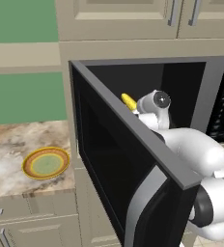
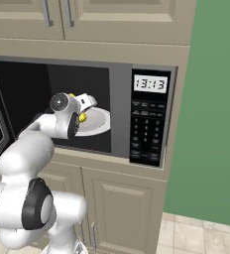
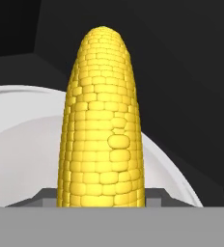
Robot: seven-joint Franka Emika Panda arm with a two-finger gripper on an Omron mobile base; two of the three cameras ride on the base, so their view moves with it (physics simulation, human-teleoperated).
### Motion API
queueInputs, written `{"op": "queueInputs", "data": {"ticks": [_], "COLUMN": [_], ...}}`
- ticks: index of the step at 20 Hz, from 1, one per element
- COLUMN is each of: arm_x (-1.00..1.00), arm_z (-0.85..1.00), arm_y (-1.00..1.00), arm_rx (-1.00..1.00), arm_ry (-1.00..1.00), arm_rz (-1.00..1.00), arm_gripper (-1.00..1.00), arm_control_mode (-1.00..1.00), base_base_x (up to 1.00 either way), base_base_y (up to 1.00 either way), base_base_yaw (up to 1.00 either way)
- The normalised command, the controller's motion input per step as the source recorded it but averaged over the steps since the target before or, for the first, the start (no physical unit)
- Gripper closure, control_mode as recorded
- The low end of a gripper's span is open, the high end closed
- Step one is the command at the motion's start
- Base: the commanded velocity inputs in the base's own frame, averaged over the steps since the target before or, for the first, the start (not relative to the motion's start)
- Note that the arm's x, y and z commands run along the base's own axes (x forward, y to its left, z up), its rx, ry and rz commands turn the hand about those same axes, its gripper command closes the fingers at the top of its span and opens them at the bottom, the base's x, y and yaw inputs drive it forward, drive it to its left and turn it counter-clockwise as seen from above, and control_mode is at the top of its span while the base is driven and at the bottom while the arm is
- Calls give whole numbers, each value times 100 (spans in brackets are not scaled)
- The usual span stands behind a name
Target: Pick the corn from the counter and place it in the microwave. Then turn on the microwave.
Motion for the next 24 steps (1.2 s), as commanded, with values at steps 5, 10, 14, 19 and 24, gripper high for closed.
{"op": "queueInputs", "data": {"ticks": [5,10,14,19,24], "arm_x": [6,8,9,4,5], "arm_z": [-10,-4,-4,-3,-5], "arm_y": [0,0,0,0,0], "arm_rx": [0,1,2,1,2], "arm_ry": [0,0,0,1,2], "arm_rz": [0,0,0,-1,-1], "arm_gripper": [100,100,100,100,100], "arm_control_mode": [-100,-100,-100,-100,-100], "base_base_x": [0,0,0,0,0], "base_base_y": [0,0,0,0,0], "base_base_yaw": [0,0,0,0,0]}}
